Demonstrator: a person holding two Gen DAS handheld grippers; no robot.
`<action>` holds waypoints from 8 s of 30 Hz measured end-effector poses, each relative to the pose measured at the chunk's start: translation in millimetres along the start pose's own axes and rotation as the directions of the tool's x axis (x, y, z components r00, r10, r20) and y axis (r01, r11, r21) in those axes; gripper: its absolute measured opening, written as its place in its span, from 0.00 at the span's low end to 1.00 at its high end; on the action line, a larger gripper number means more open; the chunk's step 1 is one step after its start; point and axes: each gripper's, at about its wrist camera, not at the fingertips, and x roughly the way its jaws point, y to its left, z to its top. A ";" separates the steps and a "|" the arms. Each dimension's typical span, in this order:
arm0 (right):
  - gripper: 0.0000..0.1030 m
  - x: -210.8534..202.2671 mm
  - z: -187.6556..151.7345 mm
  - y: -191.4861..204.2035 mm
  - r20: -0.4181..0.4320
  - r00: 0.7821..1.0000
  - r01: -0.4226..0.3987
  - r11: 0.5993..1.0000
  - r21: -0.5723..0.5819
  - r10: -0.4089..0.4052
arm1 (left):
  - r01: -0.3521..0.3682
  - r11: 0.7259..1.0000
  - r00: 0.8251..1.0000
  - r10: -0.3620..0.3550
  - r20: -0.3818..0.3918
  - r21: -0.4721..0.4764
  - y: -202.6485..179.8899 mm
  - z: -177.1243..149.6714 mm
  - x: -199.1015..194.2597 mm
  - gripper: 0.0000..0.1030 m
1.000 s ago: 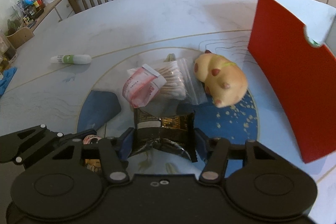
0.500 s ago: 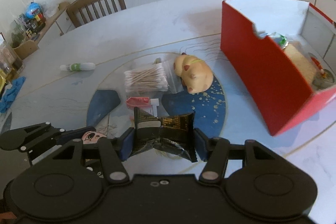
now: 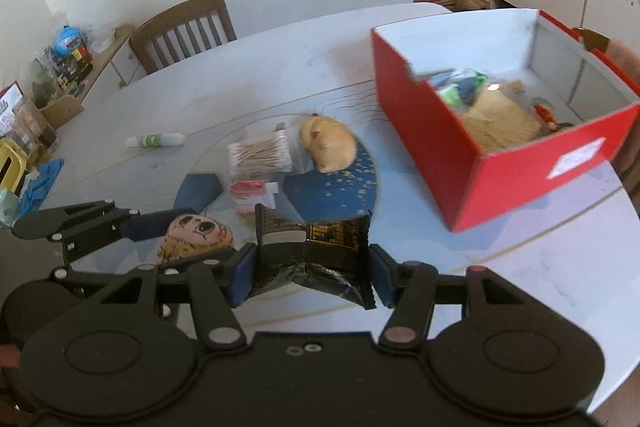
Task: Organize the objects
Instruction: 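Carry the plush with the left tool while the right tool carries the black bag over the box, then lower the black bag and open the right tool while the left tool releases the plush, then withdraw both tools from the box back toward the turntable, then grasp the white-green glue stick with the left tool while the right tool grasps the red-white packet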
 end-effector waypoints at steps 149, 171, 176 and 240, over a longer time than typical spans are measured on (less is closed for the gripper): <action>0.94 -49.1 72.1 -112.2 0.112 0.994 -0.014 1.000 -0.010 0.015 | -0.021 1.000 0.998 0.020 0.051 0.012 -83.1 114.7 30.8 0.79; 0.99 -19.6 38.2 -9.7 0.100 0.994 -0.039 0.997 -0.061 0.045 | -0.126 0.978 0.990 0.136 0.049 -0.166 45.1 34.8 -36.3 0.99; 0.99 -6.0 35.3 7.6 0.079 0.996 -0.034 0.996 -0.085 0.041 | -0.203 0.962 0.976 0.215 0.046 -0.184 75.0 21.5 -40.6 0.99; 0.46 148.5 34.3 87.7 -0.090 0.995 0.019 0.971 -0.238 -0.041 | -0.132 0.988 0.983 0.140 -0.116 0.078 247.7 3.5 61.0 0.20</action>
